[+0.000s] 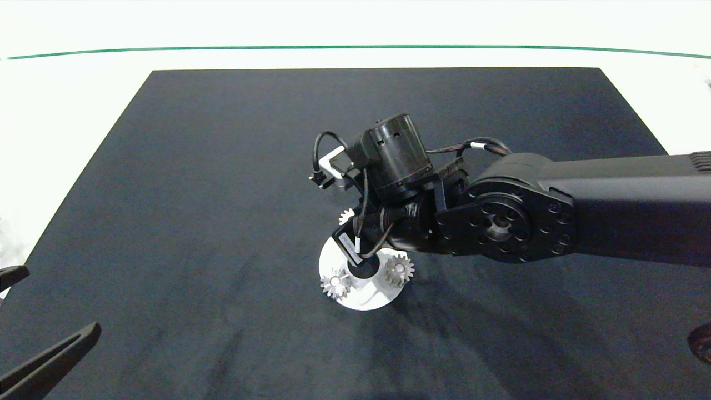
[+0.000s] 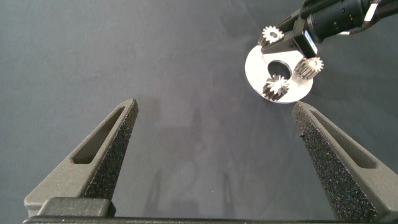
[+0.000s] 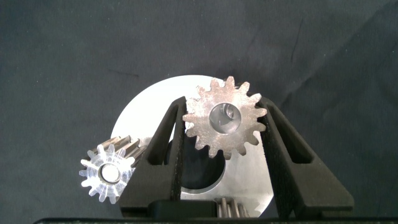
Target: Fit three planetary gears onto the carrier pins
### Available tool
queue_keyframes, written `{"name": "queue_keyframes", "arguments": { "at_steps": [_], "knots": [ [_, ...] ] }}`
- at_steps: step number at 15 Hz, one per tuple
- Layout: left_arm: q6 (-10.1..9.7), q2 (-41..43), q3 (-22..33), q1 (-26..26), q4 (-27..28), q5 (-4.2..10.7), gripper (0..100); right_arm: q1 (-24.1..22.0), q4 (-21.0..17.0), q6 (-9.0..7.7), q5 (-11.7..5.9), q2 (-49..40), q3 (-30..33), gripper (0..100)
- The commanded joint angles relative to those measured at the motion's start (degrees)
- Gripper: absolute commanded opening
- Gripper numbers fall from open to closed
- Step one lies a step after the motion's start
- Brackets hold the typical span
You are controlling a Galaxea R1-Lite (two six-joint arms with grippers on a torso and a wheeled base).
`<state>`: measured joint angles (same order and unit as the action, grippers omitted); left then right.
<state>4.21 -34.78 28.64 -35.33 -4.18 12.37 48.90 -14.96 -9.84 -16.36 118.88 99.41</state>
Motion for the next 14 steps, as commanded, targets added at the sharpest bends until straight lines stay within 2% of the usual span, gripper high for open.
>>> {"name": "queue_keyframes", "arguments": {
  "at_steps": [1, 14],
  "knots": [
    [0.01, 0.15, 0.02, -0.09, -0.04, 0.11, 100, -0.12, -0.07, -0.18, -0.16, -0.05, -0.1, 25],
    [0.01, 0.06, 0.02, -0.09, 0.05, 0.11, 100, -1.35, 0.1, -0.18, -0.25, -0.49, -2.47, 25]
  ]
}}
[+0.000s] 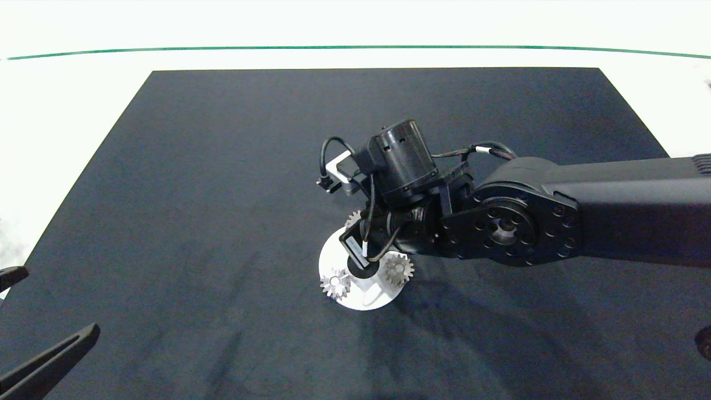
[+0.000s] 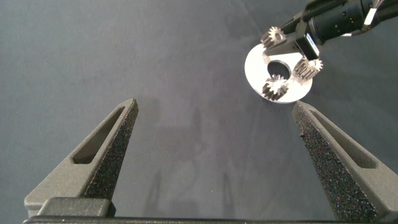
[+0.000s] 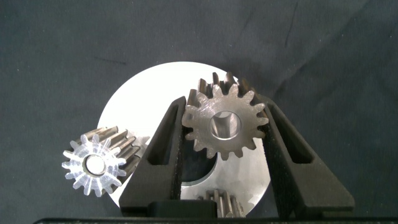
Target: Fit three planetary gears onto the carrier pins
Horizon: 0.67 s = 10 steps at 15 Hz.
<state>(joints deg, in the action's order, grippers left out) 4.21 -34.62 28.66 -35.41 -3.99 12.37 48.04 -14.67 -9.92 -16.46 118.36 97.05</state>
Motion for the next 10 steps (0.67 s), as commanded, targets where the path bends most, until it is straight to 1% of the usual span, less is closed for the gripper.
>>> {"name": "queue_keyframes", "arguments": {
  "at_steps": [1, 10],
  "knots": [
    [0.01, -0.01, -0.01, -0.01, -0.06, 0.11, 100, -0.67, -0.19, -0.18, -0.15, 0.03, -0.11, 25],
    [-0.07, 0.17, -0.27, -0.01, -0.06, 0.02, 100, -1.29, -0.01, -0.18, -0.33, 1.61, 4.2, 25]
  ]
}}
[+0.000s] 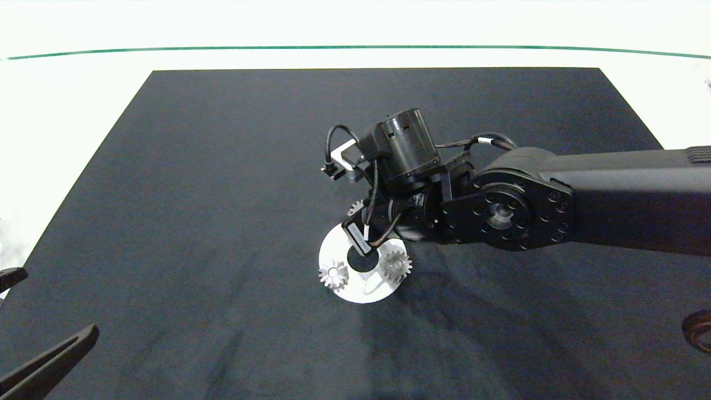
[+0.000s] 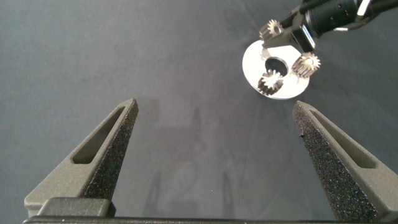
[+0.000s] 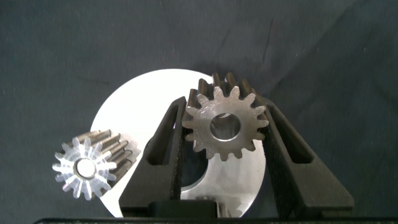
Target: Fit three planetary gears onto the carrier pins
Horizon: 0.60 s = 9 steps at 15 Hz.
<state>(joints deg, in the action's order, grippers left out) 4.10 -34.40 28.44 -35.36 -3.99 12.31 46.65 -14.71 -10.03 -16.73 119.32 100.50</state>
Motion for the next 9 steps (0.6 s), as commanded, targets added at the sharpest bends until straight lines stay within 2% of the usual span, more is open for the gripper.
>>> {"name": "queue_keyframes", "arguments": {
  "at_steps": [1, 9],
  "knots": [
    [0.03, 0.04, -0.05, -0.06, -0.06, 0.17, 100, 0.1, 0.04, 0.01, -0.06, 0.65, 0.75, 25],
    [0.03, 0.56, -0.76, -0.06, -0.06, 0.08, 100, 0.02, 0.04, 0.1, -0.06, 1.7, 0.57, 25]
  ]
}}
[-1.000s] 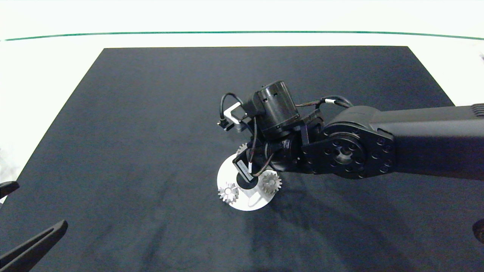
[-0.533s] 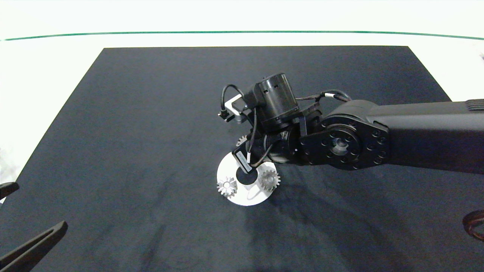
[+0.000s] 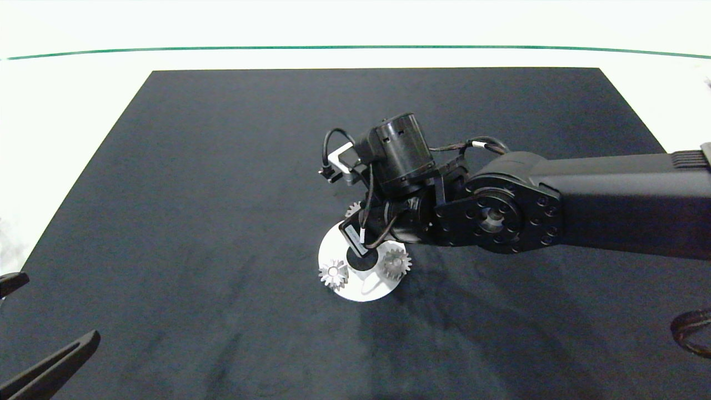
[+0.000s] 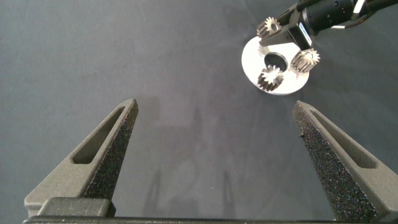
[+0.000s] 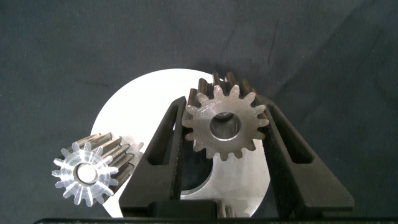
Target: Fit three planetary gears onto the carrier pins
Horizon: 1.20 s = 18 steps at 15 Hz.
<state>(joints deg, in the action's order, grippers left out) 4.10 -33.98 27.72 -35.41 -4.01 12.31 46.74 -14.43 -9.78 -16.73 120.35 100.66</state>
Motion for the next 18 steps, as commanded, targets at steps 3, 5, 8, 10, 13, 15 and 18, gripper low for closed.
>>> {"name": "queue_keyframes", "arguments": {
  "at_steps": [3, 5, 8, 10, 13, 15, 18],
  "knots": [
    [0.03, 0.49, -0.3, -0.01, 0.06, 0.08, 100, -0.42, -0.24, -0.15, -0.06, 0.68, 0.42, 25],
    [0.03, 0.66, -0.48, -0.01, 0.06, 0.08, 100, -1.04, -0.24, -0.15, -0.06, 0.68, 0.59, 25],
    [0.03, 0.58, -0.56, -0.01, -0.03, 0.08, 100, -1.56, -0.24, -0.07, -0.06, 1.12, 1.65, 25],
    [0.03, 0.58, -0.56, -0.01, 0.06, 0.17, 100, -1.56, -0.33, -0.07, -0.06, 1.12, 2.7, 25],
    [0.03, 0.58, -0.56, -0.01, 0.06, 0.17, 100, -1.56, -0.42, -0.15, -0.06, 1.56, 3.67, 25],
    [0.03, 0.58, -0.56, -0.01, 0.06, 0.17, 100, -1.56, -0.51, -0.15, -0.06, 1.56, 3.58, 25],
    [-0.05, 0.66, -0.65, -0.01, -0.03, 0.17, 100, -1.56, -0.51, -0.15, -0.06, 1.56, 3.58, 100]
  ]
}}
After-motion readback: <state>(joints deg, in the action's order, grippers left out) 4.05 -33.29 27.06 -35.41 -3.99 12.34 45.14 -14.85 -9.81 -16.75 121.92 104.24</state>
